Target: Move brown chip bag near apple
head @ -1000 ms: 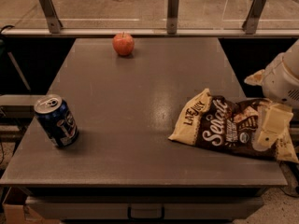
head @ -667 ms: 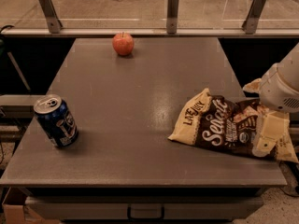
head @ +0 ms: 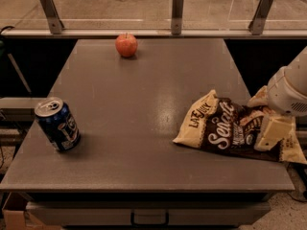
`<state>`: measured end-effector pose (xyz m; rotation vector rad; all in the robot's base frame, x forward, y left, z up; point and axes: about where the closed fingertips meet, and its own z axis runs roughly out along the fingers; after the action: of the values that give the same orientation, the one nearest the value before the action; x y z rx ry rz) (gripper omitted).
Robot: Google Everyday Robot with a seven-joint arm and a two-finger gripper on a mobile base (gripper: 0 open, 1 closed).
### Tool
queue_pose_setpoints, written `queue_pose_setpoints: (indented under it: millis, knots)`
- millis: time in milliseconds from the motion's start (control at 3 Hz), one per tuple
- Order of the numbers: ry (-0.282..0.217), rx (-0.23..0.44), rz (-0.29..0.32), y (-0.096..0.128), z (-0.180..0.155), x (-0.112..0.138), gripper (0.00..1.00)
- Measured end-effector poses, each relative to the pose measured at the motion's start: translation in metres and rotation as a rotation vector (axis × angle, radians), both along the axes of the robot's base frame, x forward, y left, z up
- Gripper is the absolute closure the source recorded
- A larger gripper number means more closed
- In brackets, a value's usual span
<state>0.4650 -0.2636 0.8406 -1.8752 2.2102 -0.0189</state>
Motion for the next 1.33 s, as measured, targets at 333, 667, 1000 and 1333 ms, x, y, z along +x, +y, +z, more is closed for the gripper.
queue_pose_setpoints:
  millis: [333,667,1000,1333]
  knots:
    - [-0.009,-0.004,0.005,0.001,0.001,0.003,0.64]
    - [-0.018,-0.003,-0.007,0.0,0.007,0.006,0.88]
    - [-0.046,0.036,-0.055,-0.002,0.035,0.011,1.0]
    - [-0.109,0.073,-0.111,-0.006,0.09,0.021,1.0]
